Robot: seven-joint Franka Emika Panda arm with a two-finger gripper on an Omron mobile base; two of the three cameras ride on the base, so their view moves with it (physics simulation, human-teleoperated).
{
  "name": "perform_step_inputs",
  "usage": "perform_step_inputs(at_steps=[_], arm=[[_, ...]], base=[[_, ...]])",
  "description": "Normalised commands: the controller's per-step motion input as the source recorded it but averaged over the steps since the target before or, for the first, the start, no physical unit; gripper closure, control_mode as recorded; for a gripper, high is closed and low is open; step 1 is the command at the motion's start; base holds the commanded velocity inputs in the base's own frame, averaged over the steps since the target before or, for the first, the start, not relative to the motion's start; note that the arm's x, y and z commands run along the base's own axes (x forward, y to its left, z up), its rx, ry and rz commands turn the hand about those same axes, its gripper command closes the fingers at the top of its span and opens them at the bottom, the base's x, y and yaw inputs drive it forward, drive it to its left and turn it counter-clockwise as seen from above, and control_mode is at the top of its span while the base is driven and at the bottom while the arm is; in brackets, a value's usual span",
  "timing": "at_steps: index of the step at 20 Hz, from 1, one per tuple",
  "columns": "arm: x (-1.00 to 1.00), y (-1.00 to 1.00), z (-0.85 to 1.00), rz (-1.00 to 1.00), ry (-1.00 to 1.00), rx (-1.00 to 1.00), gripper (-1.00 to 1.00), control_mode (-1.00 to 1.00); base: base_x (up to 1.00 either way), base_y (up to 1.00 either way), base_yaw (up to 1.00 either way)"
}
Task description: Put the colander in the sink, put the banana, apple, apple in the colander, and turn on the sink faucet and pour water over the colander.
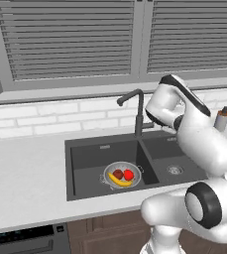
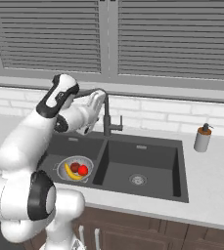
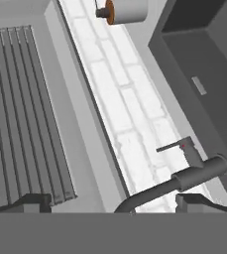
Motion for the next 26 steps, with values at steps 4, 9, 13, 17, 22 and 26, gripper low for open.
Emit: perform_step_inputs(at_steps=[4,9,13,17,22,26], arm=[[-1.00,-0.67,0.07,0.06,0.11,0.34,-1.00,-1.00],[-0.67,-0.47,0.00,0.14,0.01,0.42,-1.00,-1.00],[-0.25,-0.06,0.00,0.21,0.00,0.35,-1.00,-1.00],[0.00,0.00,-0.04,0.14,0.01,0.27,-1.00,-1.00],[0.16,0.00,-0.01,0.02,0.11,0.20,-1.00,-1.00],[0.25,0.03,0.00,0.02,0.15,0.16,-1.00,-1.00]], base=[[0.00,0.00,0.00],[0.00,0.00,0.00],[0.00,0.00,0.00],[0.00,0.00,0.00],[0.00,0.00,0.00],[0.00,0.00,0.00]])
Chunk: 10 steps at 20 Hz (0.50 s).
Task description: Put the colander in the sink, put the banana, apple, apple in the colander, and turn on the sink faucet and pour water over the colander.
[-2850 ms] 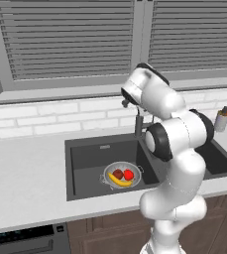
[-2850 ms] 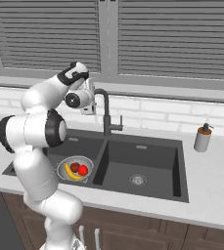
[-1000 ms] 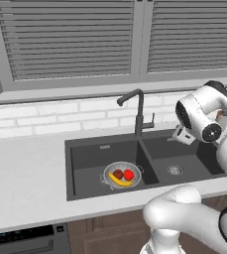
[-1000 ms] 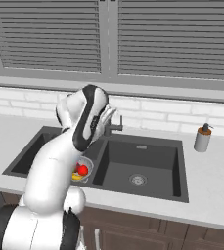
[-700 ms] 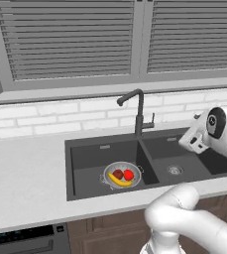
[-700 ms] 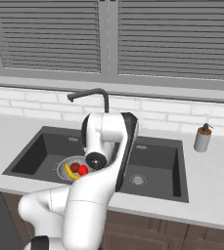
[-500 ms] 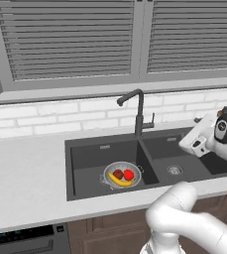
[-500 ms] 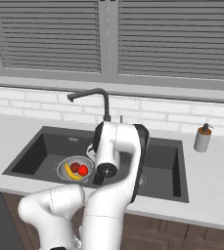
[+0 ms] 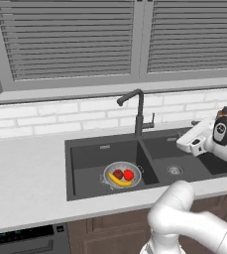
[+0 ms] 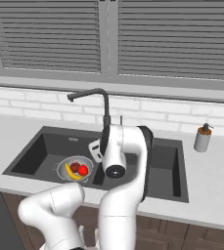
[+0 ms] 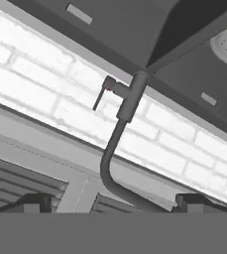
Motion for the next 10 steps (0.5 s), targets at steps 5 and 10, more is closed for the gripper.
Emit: perform_step_inputs(at_steps=[5,10], arm=[[0.38,0.07,0.00,0.05,0.13,0.13,-1.00,-1.00],[0.41,0.00,0.00,0.02,0.10,0.16,-1.00,-1.00]], base=[[0.00,0.00,0.00],[0.00,0.00,0.00]])
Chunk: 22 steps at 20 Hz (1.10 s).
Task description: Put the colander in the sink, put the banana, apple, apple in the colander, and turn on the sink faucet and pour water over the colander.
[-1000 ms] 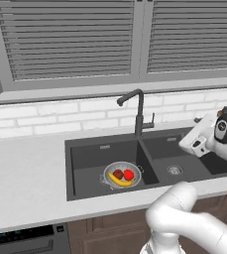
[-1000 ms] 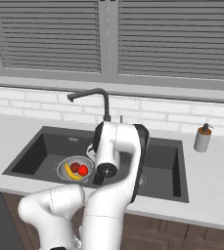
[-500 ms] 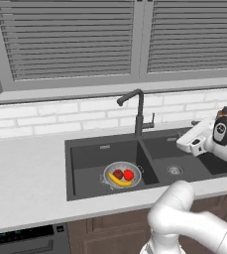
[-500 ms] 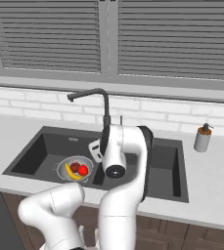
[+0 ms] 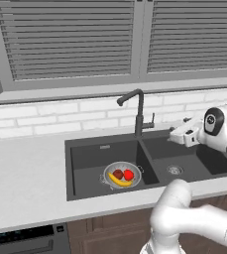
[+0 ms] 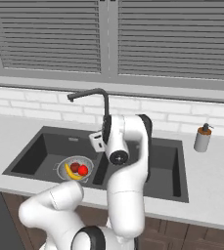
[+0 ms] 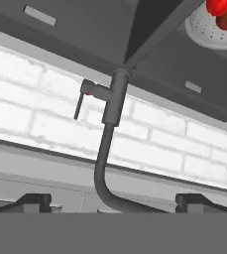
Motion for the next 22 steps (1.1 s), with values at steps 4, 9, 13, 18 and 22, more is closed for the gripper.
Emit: perform_step_inputs(at_steps=[4,9,13,18,22], arm=[[0.40,0.00,0.00,0.01,0.04,0.18,-1.00,-1.00],[0.43,0.00,-0.07,0.00,0.00,0.15,-1.00,-1.00],[0.40,0.00,-0.22,0.00,0.00,0.12,-1.00,-1.00],[0.33,0.02,-0.32,0.00,0.00,0.09,-1.00,-1.00],[0.24,0.01,-0.42,0.00,-0.03,0.06,-1.00,-1.00]], base=[[0.00,0.00,0.00],[0.00,0.00,0.00],[0.00,0.00,0.00],[0.00,0.00,0.00],[0.00,0.00,0.00]])
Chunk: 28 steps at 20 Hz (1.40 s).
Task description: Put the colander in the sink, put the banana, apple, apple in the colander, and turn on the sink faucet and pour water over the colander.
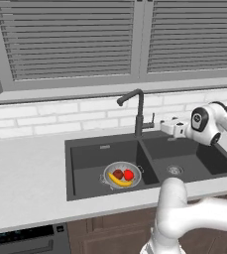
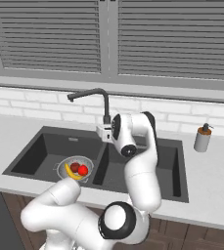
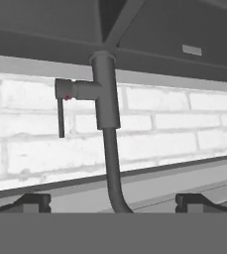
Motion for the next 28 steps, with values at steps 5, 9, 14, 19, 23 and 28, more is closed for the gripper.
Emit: perform_step_inputs(at_steps=[5,9,14,19,23,28], arm=[[0.32,0.04,-0.32,0.00,-0.04,0.04,-1.00,-1.00],[0.42,0.08,-0.15,0.00,-0.03,0.01,-1.00,-1.00],[0.50,0.09,-0.09,0.00,0.00,0.00,-1.00,-1.00],[0.54,0.01,-0.15,-0.01,0.00,0.00,-1.00,-1.00],[0.53,0.00,-0.27,-0.03,0.00,0.00,-1.00,-1.00],[0.48,0.00,-0.26,-0.03,0.00,0.00,-1.00,-1.00]], base=[[0.00,0.00,0.00],[0.00,0.00,0.00],[0.00,0.00,0.00],[0.00,0.00,0.00],[0.00,0.00,0.00],[0.00,0.00,0.00]])
